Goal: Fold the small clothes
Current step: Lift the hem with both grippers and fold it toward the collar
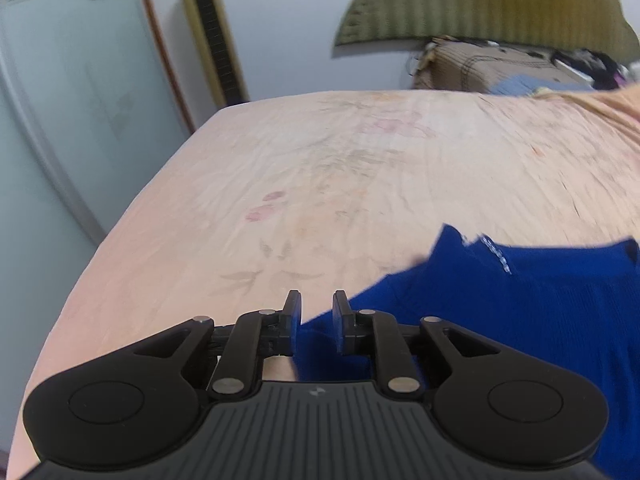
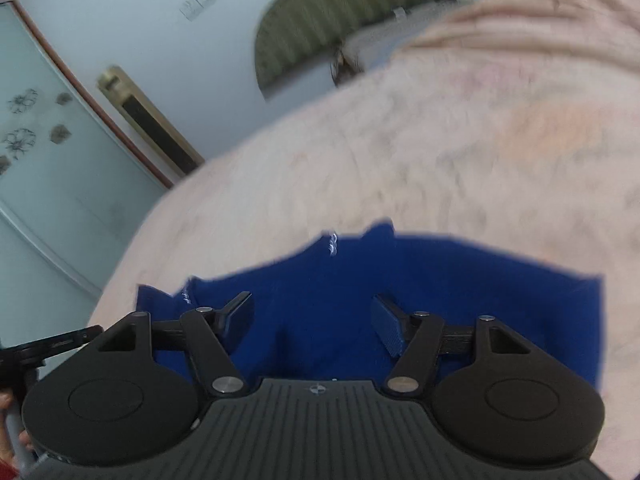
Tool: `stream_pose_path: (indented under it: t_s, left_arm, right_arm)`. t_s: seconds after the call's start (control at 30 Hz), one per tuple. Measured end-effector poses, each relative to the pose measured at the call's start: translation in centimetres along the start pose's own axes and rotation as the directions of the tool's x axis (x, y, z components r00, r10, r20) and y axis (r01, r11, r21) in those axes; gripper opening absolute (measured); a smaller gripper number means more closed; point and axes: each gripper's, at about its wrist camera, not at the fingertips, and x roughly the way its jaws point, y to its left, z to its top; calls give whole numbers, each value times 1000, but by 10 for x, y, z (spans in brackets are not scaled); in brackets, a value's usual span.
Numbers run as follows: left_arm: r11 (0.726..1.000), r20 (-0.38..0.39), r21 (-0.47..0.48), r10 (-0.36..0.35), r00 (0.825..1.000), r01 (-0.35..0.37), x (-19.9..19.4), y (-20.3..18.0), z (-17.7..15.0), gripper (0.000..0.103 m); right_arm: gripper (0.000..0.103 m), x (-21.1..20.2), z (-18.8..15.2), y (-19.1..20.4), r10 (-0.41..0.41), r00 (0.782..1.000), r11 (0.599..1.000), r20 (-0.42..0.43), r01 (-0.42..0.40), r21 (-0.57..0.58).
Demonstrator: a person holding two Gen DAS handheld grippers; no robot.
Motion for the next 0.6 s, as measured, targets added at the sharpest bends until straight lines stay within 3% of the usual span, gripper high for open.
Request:
stream_pose_path:
  t_s: [0.07,0.17,0.37,0.5,0.6]
  left_arm:
    - [999,0,29,-14,1000,14,2,-2,-3,17]
    - [998,-25,40,-53,998,54,4,3,-10,18]
    - [976,-51,16,-217,975,218,-14,28,-49,18]
    - [957,-32,59,-283,959,284,-41,37,-89,18]
    - [945,-36,75,-316,948,318,-57,40,-112,23]
  right_arm:
    - [67,5,1,-4,-137,989,991,52,137,8]
    - [70,-12,1,-4,-308,940,951,151,307,27]
    - [79,-74,-22,17,-234,931,952,279,277,-127]
    - [79,-113,-48,9,-252,928,940,273,302,-161]
    - [79,-136,-70,-5,-275,928,944,252,310,-112]
